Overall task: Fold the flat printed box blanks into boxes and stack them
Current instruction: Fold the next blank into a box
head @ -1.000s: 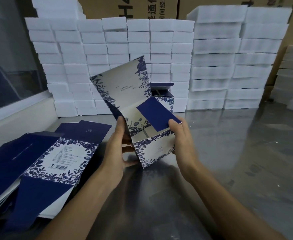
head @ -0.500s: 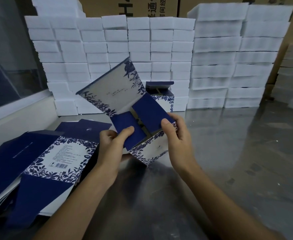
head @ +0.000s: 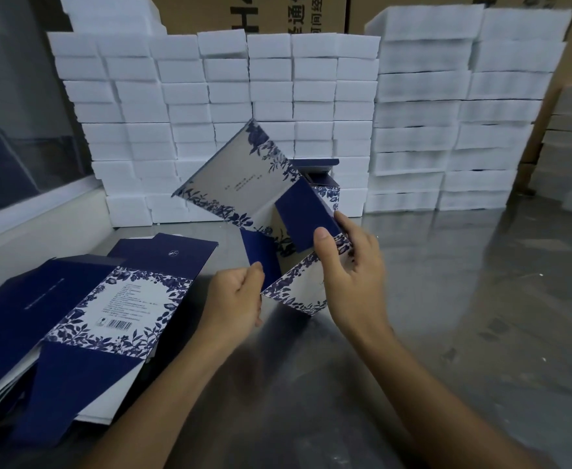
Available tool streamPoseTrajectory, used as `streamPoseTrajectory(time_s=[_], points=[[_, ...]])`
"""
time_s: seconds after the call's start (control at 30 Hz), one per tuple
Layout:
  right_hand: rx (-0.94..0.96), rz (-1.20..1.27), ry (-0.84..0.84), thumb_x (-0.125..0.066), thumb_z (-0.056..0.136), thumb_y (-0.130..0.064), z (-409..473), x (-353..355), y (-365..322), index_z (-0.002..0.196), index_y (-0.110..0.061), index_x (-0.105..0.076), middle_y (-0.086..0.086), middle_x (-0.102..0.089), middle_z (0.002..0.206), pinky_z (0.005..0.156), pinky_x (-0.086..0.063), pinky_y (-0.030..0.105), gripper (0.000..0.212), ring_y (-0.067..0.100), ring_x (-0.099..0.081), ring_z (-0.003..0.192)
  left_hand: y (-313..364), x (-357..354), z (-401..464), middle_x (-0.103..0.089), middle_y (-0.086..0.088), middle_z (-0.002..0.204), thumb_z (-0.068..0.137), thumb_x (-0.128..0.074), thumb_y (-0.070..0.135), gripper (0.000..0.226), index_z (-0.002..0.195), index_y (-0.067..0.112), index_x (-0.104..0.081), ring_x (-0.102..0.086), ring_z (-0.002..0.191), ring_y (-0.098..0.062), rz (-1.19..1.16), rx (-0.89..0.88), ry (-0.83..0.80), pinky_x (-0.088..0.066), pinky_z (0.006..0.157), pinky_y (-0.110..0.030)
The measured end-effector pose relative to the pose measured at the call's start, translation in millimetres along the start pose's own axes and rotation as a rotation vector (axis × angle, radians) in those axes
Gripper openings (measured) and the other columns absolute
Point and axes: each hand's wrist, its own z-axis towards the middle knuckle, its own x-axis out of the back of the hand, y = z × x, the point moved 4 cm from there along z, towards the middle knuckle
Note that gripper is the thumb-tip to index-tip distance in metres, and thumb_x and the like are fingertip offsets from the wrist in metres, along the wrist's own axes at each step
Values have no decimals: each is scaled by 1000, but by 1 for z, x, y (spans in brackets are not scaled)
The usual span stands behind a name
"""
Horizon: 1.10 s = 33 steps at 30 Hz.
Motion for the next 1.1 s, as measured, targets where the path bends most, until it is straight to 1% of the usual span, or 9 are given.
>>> streamPoseTrajectory(time_s=[0.13, 0.23, 0.33, 0.4, 0.5, 0.6, 0.77, 0.93, 1.1], points=[[48, -10, -1, -46, 81, -72, 0, 1, -3, 133, -34, -58, -16, -55, 126, 108, -42, 40, 65, 4, -49, 124, -7, 4, 3, -31, 6, 37, 100, -51, 32, 65, 38, 23, -34, -36, 36, -14, -106, 86, 57, -50, 55, -38], [78, -7, -3, -47, 82, -70, -1, 0, -5, 130, -33, -61, -17, -56, 121, 106, -44, 40, 61, 5, -51, 121, -9, 8, 6, -32, 3, 39, 99, -51, 37, 64, 39, 24, -36, -37, 37, -16, -155, 120, 93, -47, 46, -30], [103, -32, -14, -47, 83, -69, -3, 0, -6, 128, -35, -61, -18, -57, 122, 105, -44, 38, 58, 5, -51, 121, -10, 9, 7, -37, -6, 49, 101, -49, 35, 44, 64, 10, -50, -38, 42, -18, -161, 128, 99, -45, 46, -30], [108, -43, -32, -47, 84, -69, -3, -1, -6, 129, -35, -60, -18, -56, 124, 105, -44, 36, 58, 4, -50, 121, -11, 9, 6, -37, -9, 53, 102, -46, 29, 35, 73, 9, -50, -36, 42, -16, -153, 130, 91, -44, 43, -27], [116, -43, -41, -46, 84, -69, -2, -2, -7, 128, -36, -60, -16, -57, 125, 103, -45, 36, 57, 6, -51, 121, -12, 11, 6, -30, 0, 44, 101, -45, 20, 40, 63, 12, -37, -31, 39, -13, -125, 143, 111, -42, 41, -25], [128, -32, -37, -47, 85, -68, -2, -1, -7, 121, -38, -60, -15, -59, 121, 100, -47, 39, 49, 8, -53, 118, -11, 12, 6, -27, 0, 46, 99, -47, 20, 41, 61, 16, -33, -28, 43, -17, -161, 191, 126, -41, 43, -25], [147, 8, -1, -49, 85, -64, -1, 0, -7, 117, -30, -65, -12, -63, 114, 98, -47, 45, 50, 12, -58, 113, -14, 17, 8, -31, -6, 53, 100, -49, 34, 41, 66, 13, -38, -30, 45, -20, -239, 236, 168, -40, 39, -24], [150, -3, -9, -49, 85, -64, -1, 1, -7, 114, -29, -65, -11, -64, 112, 95, -48, 45, 48, 13, -58, 111, -20, 21, 10, -29, 2, 43, 98, -47, 23, 40, 62, 16, -33, -30, 45, -19, -259, 266, 216, -41, 38, -23], [140, -1, -9, -48, 85, -66, 0, 1, -4, 112, -27, -66, -9, -65, 108, 92, -49, 41, 51, 13, -59, 105, -20, 21, 9, -28, 1, 45, 97, -46, 20, 39, 61, 16, -32, -28, 47, -19, -259, 235, 229, -39, 37, -22]])
